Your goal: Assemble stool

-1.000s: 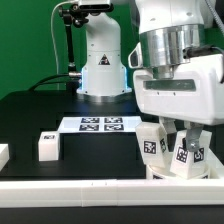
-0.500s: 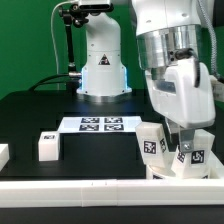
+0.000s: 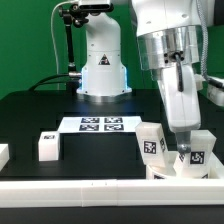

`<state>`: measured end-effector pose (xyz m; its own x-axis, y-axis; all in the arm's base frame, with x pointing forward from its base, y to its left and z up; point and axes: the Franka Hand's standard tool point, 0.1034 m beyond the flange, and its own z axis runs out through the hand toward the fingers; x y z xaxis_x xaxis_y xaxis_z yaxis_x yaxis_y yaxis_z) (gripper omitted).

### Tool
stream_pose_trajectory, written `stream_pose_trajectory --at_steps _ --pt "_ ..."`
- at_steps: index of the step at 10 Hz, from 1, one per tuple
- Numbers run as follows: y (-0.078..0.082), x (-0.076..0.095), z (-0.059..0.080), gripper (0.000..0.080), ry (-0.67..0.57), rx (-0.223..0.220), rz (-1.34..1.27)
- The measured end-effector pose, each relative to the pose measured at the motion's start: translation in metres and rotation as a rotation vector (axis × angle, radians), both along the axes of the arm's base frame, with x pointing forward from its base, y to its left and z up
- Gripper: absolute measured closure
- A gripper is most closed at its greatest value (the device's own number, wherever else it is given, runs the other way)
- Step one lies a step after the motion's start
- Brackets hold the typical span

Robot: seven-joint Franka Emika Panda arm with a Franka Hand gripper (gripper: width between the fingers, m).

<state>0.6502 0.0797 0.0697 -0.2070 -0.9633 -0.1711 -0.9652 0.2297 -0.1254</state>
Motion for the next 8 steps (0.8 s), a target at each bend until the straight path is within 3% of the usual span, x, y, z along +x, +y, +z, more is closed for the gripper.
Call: stream_pose_trajectory --at_steps 1,2,3,6,8 --pt "0.0 0.0 0.0 0.0377 -0.001 -0.001 0.009" --pt "0.0 0.0 0.0 0.0241 -0.002 -0.002 0.014" --pt "0.001 0.001 0.003 0.0178 -0.01 -0.006 0.047" --pt "0.012 0.006 0.016 0.0151 -0.031 -0.008 0.105" --pt "0.012 0.005 0.015 0.0151 -0.039 -0.018 0.165"
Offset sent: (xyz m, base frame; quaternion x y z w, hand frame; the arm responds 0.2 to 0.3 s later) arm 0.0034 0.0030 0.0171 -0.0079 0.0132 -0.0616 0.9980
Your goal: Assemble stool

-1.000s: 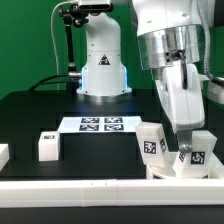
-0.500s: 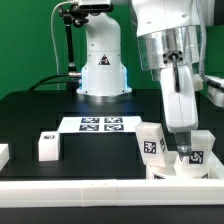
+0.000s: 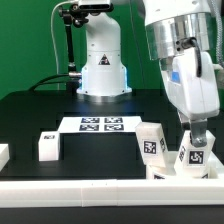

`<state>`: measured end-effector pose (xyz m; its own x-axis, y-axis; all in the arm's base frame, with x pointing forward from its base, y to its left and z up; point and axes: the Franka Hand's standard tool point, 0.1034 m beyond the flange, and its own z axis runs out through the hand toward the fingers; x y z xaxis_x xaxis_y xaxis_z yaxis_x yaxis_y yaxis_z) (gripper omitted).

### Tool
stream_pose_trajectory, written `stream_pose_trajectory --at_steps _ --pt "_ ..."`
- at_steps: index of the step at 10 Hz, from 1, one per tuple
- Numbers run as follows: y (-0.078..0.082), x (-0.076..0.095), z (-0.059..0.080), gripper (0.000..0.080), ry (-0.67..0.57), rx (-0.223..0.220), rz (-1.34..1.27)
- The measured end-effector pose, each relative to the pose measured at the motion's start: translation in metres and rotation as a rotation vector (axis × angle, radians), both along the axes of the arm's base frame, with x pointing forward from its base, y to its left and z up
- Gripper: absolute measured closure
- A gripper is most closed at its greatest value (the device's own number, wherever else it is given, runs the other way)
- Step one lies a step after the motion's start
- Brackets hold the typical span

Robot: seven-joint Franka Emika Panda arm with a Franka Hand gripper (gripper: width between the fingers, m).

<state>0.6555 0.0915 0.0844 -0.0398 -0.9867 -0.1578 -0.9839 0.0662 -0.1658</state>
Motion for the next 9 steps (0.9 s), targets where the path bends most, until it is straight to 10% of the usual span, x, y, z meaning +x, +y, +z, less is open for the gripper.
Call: stream_pose_trajectory --at_steps 9 --pt "0.015 -0.002 0.001 0.0151 -0.127 -0.185 0.795"
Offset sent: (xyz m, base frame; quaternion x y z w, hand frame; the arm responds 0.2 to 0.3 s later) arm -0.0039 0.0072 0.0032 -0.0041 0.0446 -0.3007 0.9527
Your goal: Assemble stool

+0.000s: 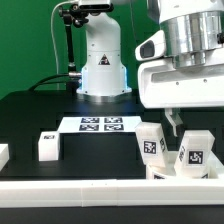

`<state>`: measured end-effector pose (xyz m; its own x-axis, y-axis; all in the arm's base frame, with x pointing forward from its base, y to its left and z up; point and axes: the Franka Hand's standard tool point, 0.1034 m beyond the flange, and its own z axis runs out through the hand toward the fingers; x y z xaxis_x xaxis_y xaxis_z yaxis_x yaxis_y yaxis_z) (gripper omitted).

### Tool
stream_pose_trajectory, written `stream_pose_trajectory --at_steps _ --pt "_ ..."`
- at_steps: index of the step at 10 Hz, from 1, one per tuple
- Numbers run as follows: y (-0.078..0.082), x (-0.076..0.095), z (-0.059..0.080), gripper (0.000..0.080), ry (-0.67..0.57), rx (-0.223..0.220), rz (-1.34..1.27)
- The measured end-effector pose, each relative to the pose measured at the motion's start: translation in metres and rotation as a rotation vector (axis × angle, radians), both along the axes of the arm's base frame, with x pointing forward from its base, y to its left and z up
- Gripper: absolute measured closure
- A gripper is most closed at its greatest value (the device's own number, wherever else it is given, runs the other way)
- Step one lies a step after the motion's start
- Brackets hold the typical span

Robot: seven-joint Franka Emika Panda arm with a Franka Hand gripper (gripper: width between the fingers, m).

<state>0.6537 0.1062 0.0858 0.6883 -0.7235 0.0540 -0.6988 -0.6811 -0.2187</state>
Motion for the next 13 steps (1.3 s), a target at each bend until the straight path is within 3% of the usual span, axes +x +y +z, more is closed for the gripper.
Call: stream_pose_trajectory --at_steps 3,9,13 --pt "-0.002 0.0 -0.001 0.0151 -0.02 -0.044 0.192" --pt "-0.005 0.0 -0.004 0.0151 -0.099 -0.207 0.776" --pt "-0.012 0.0 -0.006 0.0151 -0.121 -0.278 1.022"
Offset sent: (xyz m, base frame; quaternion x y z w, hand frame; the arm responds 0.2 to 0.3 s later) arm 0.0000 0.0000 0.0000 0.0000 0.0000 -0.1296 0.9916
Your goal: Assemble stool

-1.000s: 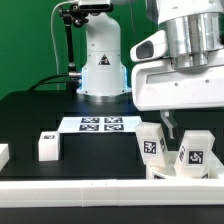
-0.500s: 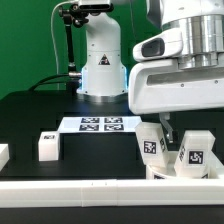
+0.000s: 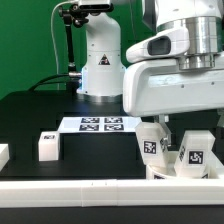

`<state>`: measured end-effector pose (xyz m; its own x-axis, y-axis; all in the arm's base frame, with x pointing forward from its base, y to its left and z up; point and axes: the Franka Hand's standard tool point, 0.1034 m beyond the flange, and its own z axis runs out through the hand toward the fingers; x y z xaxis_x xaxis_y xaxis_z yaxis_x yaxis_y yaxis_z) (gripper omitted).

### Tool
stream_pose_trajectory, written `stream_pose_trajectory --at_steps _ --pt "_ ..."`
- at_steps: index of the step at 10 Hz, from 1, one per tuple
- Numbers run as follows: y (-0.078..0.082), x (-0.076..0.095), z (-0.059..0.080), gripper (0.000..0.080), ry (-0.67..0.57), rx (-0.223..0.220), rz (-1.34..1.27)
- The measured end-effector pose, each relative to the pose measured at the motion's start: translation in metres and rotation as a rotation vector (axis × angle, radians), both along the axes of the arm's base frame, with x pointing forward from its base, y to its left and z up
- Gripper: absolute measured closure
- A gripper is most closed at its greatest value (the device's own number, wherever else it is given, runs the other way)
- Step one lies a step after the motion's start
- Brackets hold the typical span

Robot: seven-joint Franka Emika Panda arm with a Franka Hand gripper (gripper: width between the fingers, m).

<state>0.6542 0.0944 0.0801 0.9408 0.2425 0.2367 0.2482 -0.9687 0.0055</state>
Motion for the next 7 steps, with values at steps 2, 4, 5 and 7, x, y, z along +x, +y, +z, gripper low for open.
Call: stream_pose_trajectory --at_steps 2,4,5,7 --pt "-0.003 0.0 0.0 0.0151 -0.004 -0.031 0.089" --pt "-0.006 0.001 0.0 0.0151 -0.008 -0.072 0.205" --pt "-0.005 0.001 0.0 0.0151 -0.007 -0.071 0.205" --pt "0.012 -0.011 -0.002 0.0151 0.071 -0.031 0.141"
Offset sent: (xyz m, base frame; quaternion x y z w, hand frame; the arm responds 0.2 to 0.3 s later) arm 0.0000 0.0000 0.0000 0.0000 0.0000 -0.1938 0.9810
